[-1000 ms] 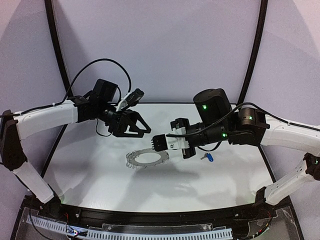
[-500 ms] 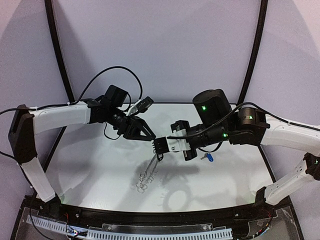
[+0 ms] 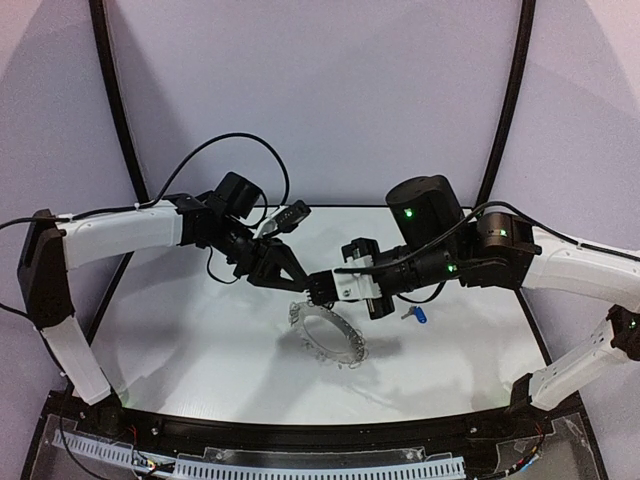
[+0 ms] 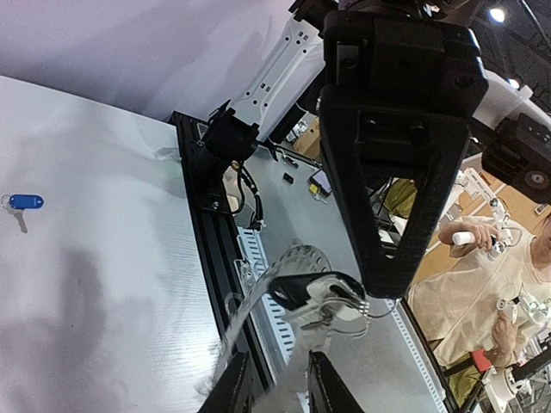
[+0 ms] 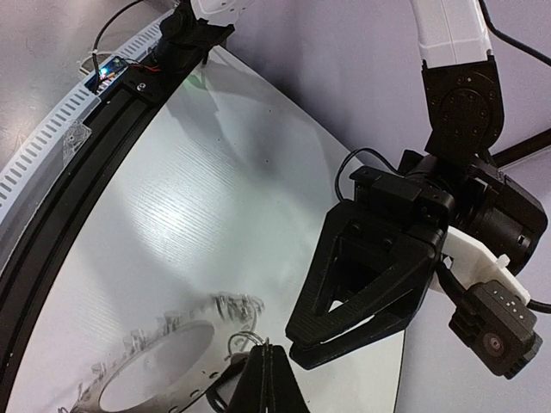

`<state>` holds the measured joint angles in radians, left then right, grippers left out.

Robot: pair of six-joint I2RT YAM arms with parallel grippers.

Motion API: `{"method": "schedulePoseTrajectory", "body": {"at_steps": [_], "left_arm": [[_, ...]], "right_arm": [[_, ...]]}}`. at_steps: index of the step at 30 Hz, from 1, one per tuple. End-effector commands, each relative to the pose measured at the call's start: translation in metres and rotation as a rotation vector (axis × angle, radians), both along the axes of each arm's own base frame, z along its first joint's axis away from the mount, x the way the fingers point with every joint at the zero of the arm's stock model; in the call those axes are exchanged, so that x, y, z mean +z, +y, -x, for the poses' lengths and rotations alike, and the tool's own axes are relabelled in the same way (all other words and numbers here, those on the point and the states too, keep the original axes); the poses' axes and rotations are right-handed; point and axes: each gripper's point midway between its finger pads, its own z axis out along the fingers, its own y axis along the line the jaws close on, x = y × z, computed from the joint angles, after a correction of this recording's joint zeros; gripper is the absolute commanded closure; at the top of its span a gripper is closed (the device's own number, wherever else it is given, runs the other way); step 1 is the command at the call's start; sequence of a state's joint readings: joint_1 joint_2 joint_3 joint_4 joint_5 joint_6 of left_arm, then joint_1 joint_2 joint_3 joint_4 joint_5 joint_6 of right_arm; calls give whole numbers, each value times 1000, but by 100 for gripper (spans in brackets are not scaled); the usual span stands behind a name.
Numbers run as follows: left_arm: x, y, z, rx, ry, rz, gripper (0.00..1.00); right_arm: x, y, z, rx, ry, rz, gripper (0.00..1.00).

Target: Put the keys on the keyring

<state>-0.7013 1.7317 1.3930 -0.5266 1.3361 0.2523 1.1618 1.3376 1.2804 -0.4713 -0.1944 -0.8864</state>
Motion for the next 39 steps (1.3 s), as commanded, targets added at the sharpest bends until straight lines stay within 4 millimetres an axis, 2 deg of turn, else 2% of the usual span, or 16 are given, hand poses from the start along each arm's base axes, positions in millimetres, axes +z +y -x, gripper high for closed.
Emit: {"method": "schedulePoseTrajectory", "body": {"at_steps": [1, 6, 15, 24, 31, 36, 39], "left_arm": [[16, 3, 4, 9, -62, 20, 79], [14, 5, 10, 30, -93, -26, 84], [22, 7, 13, 65, -158, 10, 85], [13, 3, 12, 69, -148, -25, 88], [9, 9, 15, 103, -129, -67, 90], [17, 14, 16, 154, -165, -36, 92], [28, 17, 21, 162, -196, 15, 92]], "right_arm": [[21, 6, -4, -7, -11, -67, 100], [21, 9, -16, -71, -16, -65, 100], [27, 13, -7, -26, 9, -107, 100], [29, 13, -6, -13, -4, -109, 100], [32, 12, -23, -118, -10, -128, 100], [34, 12, -26, -160, 37, -154, 100], [37, 12, -25, -176, 75, -167, 100]]}}
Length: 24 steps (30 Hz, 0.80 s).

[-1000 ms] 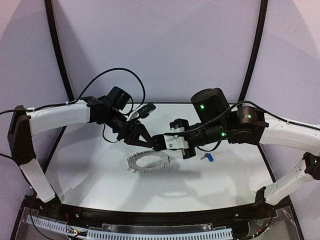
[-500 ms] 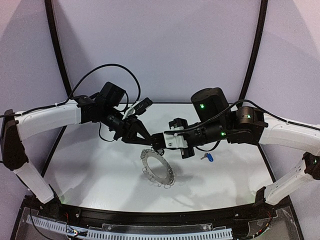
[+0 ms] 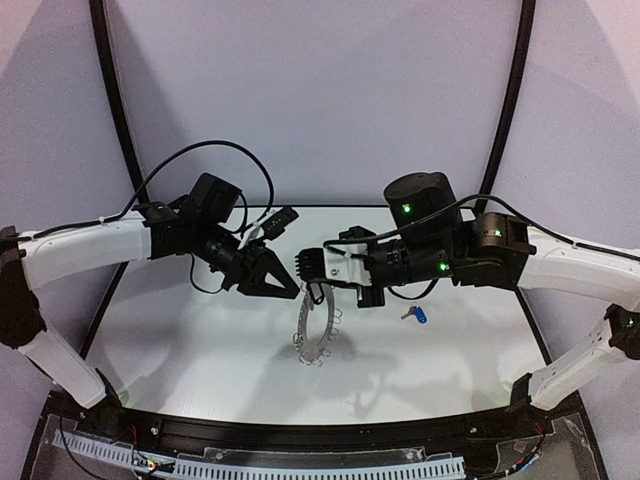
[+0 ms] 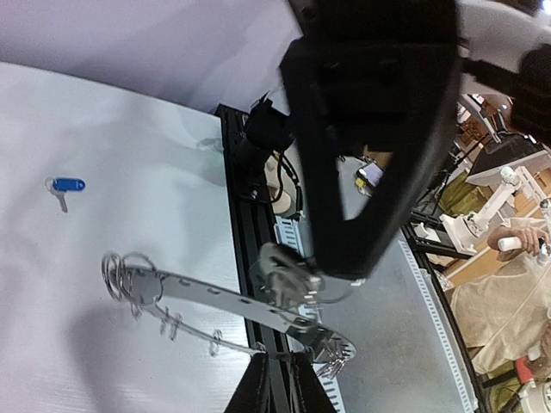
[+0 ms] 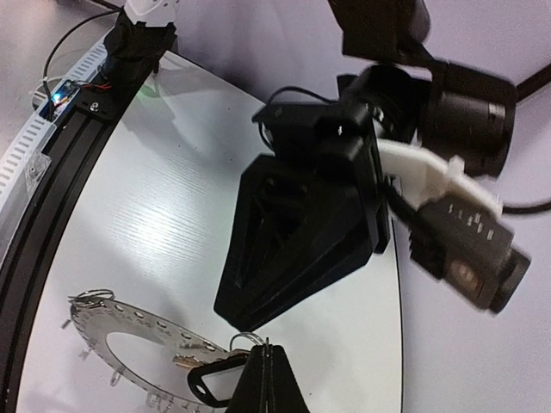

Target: Put the keys on the keyring

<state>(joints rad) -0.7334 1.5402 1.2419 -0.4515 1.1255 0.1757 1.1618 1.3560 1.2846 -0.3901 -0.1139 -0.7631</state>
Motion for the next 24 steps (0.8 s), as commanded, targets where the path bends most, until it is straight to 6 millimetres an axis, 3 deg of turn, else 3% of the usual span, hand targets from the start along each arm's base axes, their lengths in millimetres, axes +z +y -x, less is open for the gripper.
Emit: {"method": "schedulePoseTrajectory", "body": {"at_steps": [1, 11, 24], "left_arm": [[30, 4, 7, 18, -82, 91, 92], [36, -7, -3, 66, -120, 114, 96], [25, -8, -8, 90, -97, 81, 96]], "right_arm": [[26, 4, -7, -52, 35, -98, 100], [34, 9, -12, -90, 74, -129, 100], [41, 8, -18, -132, 74, -146, 100]]}}
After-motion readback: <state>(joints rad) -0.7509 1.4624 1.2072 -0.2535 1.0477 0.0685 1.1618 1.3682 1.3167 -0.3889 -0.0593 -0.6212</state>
